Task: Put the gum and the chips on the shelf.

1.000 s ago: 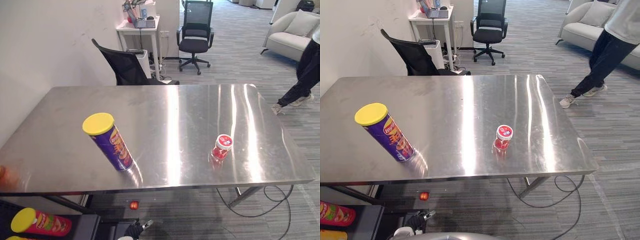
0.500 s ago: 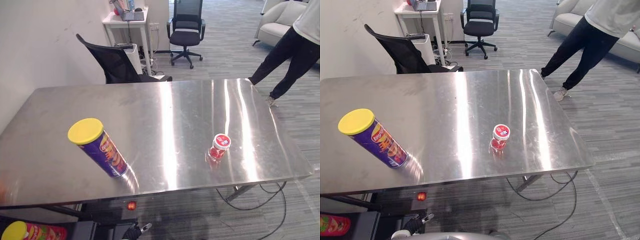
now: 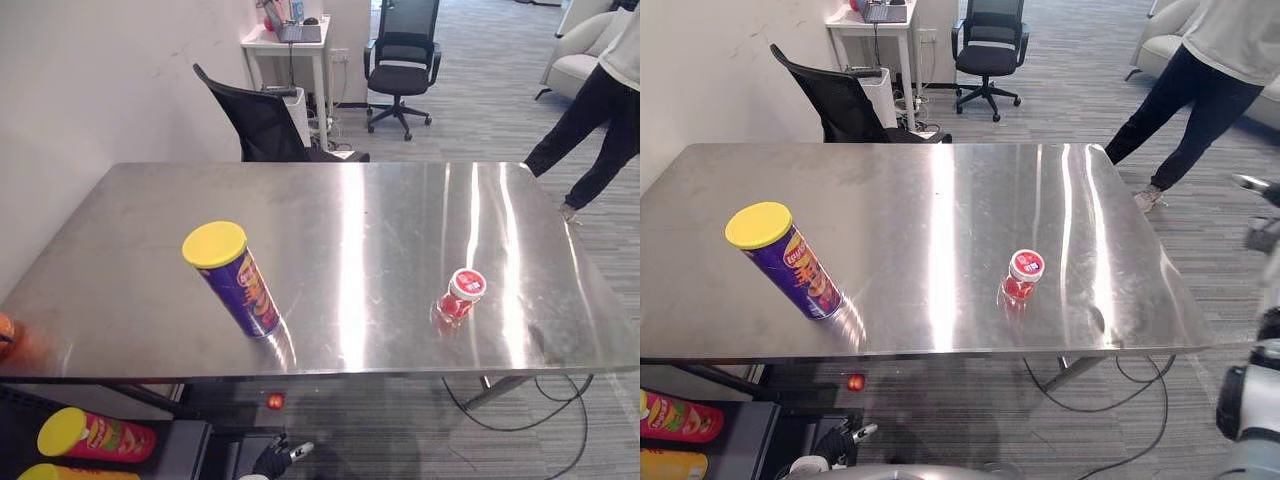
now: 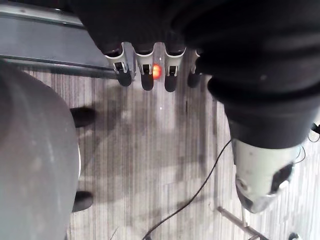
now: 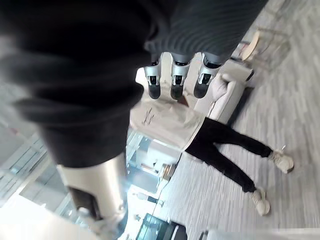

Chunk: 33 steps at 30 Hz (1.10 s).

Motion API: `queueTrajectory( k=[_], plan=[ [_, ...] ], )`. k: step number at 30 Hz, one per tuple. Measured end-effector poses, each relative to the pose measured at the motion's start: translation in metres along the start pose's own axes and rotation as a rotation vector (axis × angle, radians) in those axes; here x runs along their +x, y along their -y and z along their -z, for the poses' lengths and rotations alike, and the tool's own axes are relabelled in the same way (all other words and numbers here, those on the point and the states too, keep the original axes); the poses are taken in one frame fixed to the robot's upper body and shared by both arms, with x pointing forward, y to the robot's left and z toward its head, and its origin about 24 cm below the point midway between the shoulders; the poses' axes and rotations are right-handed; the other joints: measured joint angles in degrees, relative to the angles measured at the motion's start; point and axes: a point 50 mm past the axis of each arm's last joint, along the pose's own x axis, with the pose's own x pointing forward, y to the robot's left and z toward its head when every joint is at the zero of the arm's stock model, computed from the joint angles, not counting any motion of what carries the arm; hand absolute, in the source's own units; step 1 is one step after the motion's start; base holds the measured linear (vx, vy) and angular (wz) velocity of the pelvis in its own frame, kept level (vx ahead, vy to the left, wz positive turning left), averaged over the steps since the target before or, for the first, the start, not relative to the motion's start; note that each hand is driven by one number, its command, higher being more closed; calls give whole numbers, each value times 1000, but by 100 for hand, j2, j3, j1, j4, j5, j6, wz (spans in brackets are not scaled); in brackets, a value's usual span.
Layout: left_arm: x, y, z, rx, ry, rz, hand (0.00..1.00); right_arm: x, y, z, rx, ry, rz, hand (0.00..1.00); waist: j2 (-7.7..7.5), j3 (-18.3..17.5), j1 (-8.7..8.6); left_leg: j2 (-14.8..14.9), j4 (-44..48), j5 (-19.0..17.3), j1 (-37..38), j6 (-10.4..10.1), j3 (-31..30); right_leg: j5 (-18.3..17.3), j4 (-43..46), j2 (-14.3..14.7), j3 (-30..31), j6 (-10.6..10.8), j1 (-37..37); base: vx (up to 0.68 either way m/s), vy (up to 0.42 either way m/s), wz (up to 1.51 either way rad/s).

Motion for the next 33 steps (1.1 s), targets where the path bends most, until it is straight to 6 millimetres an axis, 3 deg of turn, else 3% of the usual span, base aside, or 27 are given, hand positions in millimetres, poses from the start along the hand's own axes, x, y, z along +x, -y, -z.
queueTrajectory(
  k=[4,5,7,8,9,10,11,12,13,14,15,17,19,24,29,33],
  plan=[
    [2,-1,-9,6,32,-1,0,-2,-75,-6,-24,48,-199,0,27,250,23,-83,-4,149,-84,27,-51,1,-57,-44,-66,9,-23,-114,-3,6],
    [2,0,-11,8,35,1,0,-3,-84,-8,-34,52,-227,0,12,284,35,-84,-5,169,-101,23,-74,10,-73,-42,-79,25,-26,-124,-15,19],
    [2,0,-10,5,36,0,0,0,-105,-32,-111,116,-323,0,11,302,3,-51,-6,235,-176,25,-184,18,-91,-43,-170,36,-44,-114,-33,24],
    [2,-1,-12,1,44,-2,0,3,-103,-59,-210,210,-344,0,32,305,35,-59,-5,232,-181,24,-163,20,-106,-36,-164,38,-66,-83,-16,10],
    [2,0,-13,-1,49,-2,0,1,-101,-73,-272,272,-357,0,58,291,87,-36,-5,232,-182,24,-158,20,-113,-31,-157,38,-77,-55,0,-5],
    [3,0,-15,-2,55,-2,0,-14,-100,-98,-385,430,-376,0,52,262,154,-19,-5,234,-190,27,-139,21,-101,-20,-127,38,-103,4,-7,-8],
    [3,-1,-15,-1,54,-5,0,-24,-102,-108,-408,502,-390,0,24,259,128,-14,-6,234,-190,25,-136,22,-94,-14,-122,38,-101,38,-20,-10],
    [2,-4,-14,5,48,-9,0,-47,-104,-122,-329,619,-448,0,-43,246,59,0,-7,229,-191,20,-119,23,-101,-2,-101,37,-106,66,-21,-3],
    [2,-7,-13,8,43,-12,0,-74,-98,-122,-261,705,-502,0,-113,232,-7,8,-7,225,-198,13,-118,23,-104,5,-98,37,-103,60,-16,0],
    [1,-8,-12,9,40,-14,0,-87,-95,-119,-247,732,-525,0,-138,217,-43,10,-7,225,-214,13,-125,23,-102,8,-97,37,-110,74,-11,-2],
    [0,-10,-9,10,34,-15,0,-116,-93,-107,-210,777,-607,0,-181,183,-99,14,-7,227,-252,14,-119,41,-95,14,-67,14,-138,62,-5,-7],
    [0,-11,-6,13,18,-16,0,-129,-98,-94,-199,763,-663,0,-187,173,-250,30,-7,229,-248,15,-108,78,-95,29,-29,-15,-156,29,-4,-16],
    [-1,-11,-2,17,1,-13,0,-130,-99,-85,-208,726,-689,0,-182,129,-344,55,-9,229,-271,15,-106,110,-96,54,44,-28,-211,-42,-9,-17],
    [-1,-10,1,15,-12,-6,0,-130,-95,-83,-226,724,-675,0,-151,-45,-330,179,-13,274,-382,-58,-170,121,-73,149,49,-77,-323,-93,-31,2],
    [-1,-10,3,14,-15,-5,0,-135,-87,-92,-233,767,-653,0,-156,-69,-326,284,-15,353,-385,-158,-211,39,-82,250,11,-145,-342,-77,-37,2],
    [-4,-11,10,11,-32,-8,0,-135,-76,-98,-240,792,-598,0,-213,-288,-337,301,-15,385,-486,-141,-216,74,-94,269,12,-91,-424,18,-4,0]
  ],
)
